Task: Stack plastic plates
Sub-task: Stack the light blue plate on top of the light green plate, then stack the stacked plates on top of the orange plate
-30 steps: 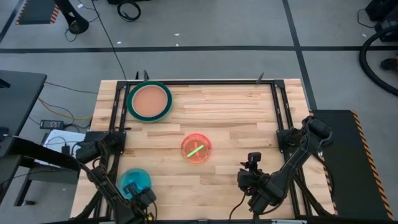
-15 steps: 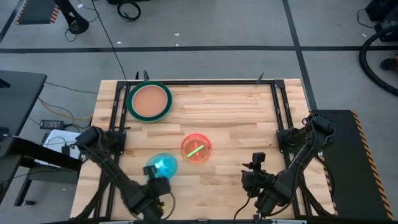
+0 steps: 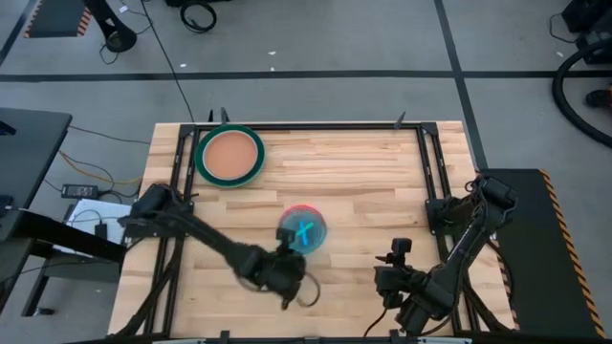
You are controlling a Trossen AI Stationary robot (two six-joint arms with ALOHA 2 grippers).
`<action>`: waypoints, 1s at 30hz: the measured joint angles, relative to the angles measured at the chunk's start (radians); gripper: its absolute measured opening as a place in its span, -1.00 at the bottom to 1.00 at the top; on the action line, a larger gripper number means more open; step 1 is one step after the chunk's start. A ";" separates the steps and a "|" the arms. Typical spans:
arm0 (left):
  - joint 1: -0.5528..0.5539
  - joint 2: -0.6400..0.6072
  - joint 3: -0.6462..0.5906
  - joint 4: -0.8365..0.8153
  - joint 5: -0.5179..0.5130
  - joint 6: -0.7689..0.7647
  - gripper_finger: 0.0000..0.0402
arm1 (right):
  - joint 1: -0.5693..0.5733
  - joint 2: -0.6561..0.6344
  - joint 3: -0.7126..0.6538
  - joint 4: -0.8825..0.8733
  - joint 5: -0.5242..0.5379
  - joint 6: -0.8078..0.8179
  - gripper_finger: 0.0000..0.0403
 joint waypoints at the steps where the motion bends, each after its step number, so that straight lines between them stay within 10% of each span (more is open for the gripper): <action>1: 0.022 0.008 -0.009 0.030 0.003 0.036 -1.00 | 0.006 0.000 0.000 0.003 -0.002 0.009 -0.29; 19: 0.088 0.057 -0.045 0.046 0.142 0.071 -0.89 | 0.041 0.000 -0.001 0.043 -0.052 0.109 -0.29; 30: 0.050 -0.007 -0.067 0.028 0.204 -0.032 -0.19 | 0.036 0.001 -0.001 0.090 -0.086 0.109 -0.29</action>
